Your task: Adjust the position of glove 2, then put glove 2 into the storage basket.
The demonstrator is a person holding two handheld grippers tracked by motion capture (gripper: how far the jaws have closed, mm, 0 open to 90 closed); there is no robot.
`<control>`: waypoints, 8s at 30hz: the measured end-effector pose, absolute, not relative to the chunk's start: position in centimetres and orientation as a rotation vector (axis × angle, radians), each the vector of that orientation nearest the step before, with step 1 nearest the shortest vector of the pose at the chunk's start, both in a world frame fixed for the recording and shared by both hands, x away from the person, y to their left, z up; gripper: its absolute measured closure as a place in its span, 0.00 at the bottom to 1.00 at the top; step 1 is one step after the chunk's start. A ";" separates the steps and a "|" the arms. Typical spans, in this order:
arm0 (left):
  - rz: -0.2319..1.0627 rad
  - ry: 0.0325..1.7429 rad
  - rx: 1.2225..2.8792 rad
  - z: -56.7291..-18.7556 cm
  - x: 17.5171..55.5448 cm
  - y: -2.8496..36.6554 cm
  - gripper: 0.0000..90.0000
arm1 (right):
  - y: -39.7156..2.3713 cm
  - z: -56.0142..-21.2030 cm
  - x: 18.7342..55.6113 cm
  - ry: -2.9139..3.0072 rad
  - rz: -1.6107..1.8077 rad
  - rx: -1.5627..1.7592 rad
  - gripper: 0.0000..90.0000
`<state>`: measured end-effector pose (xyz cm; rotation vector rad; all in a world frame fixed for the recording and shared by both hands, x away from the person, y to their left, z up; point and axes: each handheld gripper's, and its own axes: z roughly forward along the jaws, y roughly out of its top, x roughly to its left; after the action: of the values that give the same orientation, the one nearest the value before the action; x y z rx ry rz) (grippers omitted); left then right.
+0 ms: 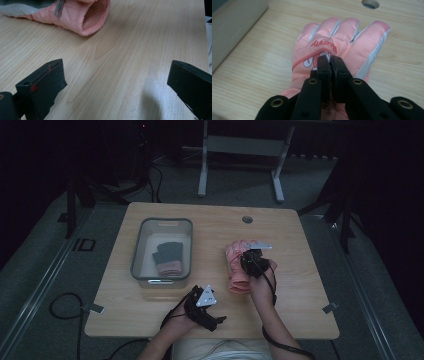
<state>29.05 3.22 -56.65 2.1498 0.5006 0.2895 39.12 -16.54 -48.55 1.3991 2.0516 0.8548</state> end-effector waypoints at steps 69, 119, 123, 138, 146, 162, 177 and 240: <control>0.384 0.600 2.003 -48.6 30.4 0.9 0.01 | -26.2 -44.5 38.1 2.236 1.289 1.088 0.15; -0.238 1.191 2.031 -54.8 45.0 -1.8 0.46 | -23.5 -52.2 44.1 2.519 1.053 1.338 0.56; -0.275 1.172 2.001 -54.4 44.9 -1.4 0.65 | -23.6 -52.1 43.9 2.504 1.087 1.351 0.65; -0.121 1.095 2.034 -49.4 43.7 -2.1 0.79 | -24.3 -49.0 42.5 2.388 1.209 1.347 0.75; -0.086 1.052 2.021 -46.1 43.5 -1.2 0.81 | -23.7 -46.1 42.1 2.336 1.262 1.298 0.76; 0.007 1.029 2.003 -40.9 43.1 2.4 0.81 | -20.7 -41.3 42.1 2.295 1.343 1.189 0.76; 0.050 1.080 2.006 -39.1 43.0 7.6 0.82 | -15.3 -39.7 43.0 2.321 1.367 1.130 0.76; 0.092 1.563 1.931 -48.6 44.6 22.5 0.47 | 2.9 -48.0 50.0 2.685 1.073 1.152 0.59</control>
<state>44.58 22.47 -48.57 1.9307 1.5635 0.0920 50.04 2.86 -47.99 1.1525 2.6853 1.0728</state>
